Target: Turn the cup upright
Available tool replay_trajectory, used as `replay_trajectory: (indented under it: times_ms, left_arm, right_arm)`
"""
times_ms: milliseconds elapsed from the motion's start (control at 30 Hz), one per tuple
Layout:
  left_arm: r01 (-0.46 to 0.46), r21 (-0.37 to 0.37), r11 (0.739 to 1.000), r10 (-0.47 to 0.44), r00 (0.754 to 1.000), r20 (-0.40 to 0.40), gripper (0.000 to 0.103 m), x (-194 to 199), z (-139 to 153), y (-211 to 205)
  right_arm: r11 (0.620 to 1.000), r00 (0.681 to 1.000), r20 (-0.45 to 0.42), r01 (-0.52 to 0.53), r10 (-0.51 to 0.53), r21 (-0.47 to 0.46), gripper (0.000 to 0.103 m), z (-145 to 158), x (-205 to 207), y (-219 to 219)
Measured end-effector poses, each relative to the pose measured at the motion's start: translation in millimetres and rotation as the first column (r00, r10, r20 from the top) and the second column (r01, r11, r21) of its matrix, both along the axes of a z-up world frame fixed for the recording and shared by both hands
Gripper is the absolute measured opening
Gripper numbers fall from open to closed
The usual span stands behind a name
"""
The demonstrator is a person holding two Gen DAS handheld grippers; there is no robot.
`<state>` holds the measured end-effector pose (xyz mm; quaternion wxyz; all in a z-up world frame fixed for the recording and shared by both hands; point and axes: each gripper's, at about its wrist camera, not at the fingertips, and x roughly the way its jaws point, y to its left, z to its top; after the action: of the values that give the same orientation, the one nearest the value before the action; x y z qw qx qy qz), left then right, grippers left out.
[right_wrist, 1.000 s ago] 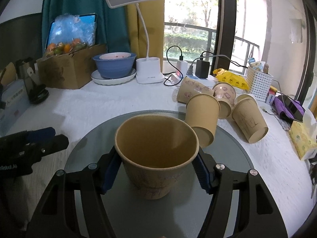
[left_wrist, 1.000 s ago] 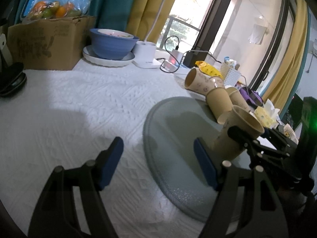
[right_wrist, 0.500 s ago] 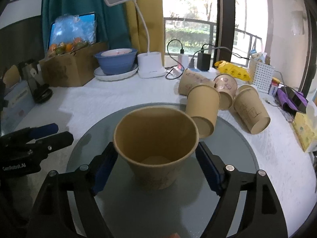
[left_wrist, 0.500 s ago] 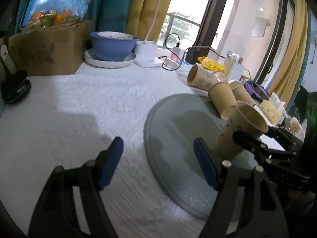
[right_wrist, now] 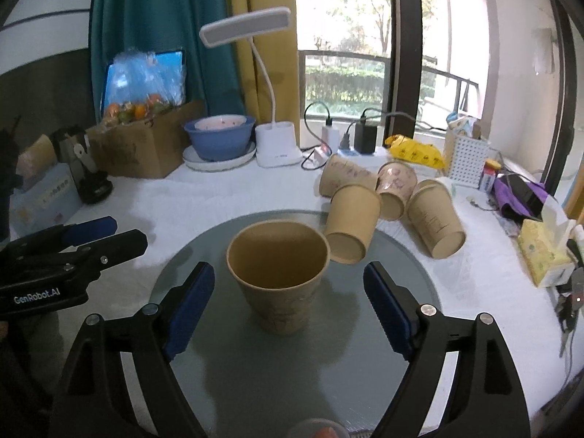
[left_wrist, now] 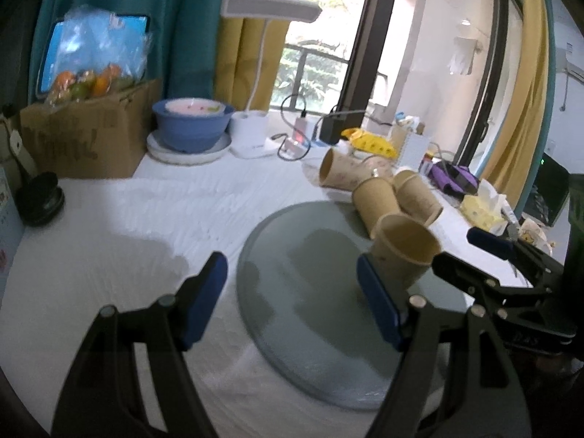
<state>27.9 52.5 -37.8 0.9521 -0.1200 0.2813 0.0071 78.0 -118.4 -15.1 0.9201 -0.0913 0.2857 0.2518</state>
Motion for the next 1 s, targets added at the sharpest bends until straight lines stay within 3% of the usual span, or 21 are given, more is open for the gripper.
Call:
replay_trajectory:
  times_ms: [233,333,667,733,767,800,1000]
  left_arm:
    - [0.013,0.023,1.000,-0.014,0.998,0.065,0.075,-13,27,-14]
    - [-0.015,0.071,0.997,0.007,0.995,0.102,0.075,-20,38,-19]
    - [-0.054,0.144,0.988,0.015,0.965,0.261,0.075,-46,83,-38]
    - [-0.064,0.154,0.986,0.018,0.959,0.284,0.080,-49,91,-42]
    - [-0.068,0.158,0.985,0.018,0.954,0.298,0.090,-51,95,-43]
    - [-0.068,0.157,0.985,0.016,0.949,0.314,0.093,-53,99,-45]
    - [-0.099,0.179,0.979,0.029,0.935,0.353,0.094,-58,104,-55]
  right_arm:
    - [0.999,0.998,0.055,0.024,-0.025,0.027,0.086,30,-13,-17]
    - [0.999,0.996,0.084,0.040,-0.043,0.036,0.086,45,-18,-23]
    - [0.994,0.981,0.166,0.089,-0.097,0.059,0.086,85,-35,-50]
    - [0.994,0.979,0.176,0.090,-0.101,0.067,0.086,89,-38,-54]
    - [0.993,0.978,0.180,0.091,-0.103,0.071,0.086,91,-39,-56]
    - [0.993,0.976,0.187,0.094,-0.107,0.075,0.086,94,-40,-59]
    - [0.990,0.971,0.199,0.113,-0.129,0.088,0.086,98,-41,-71]
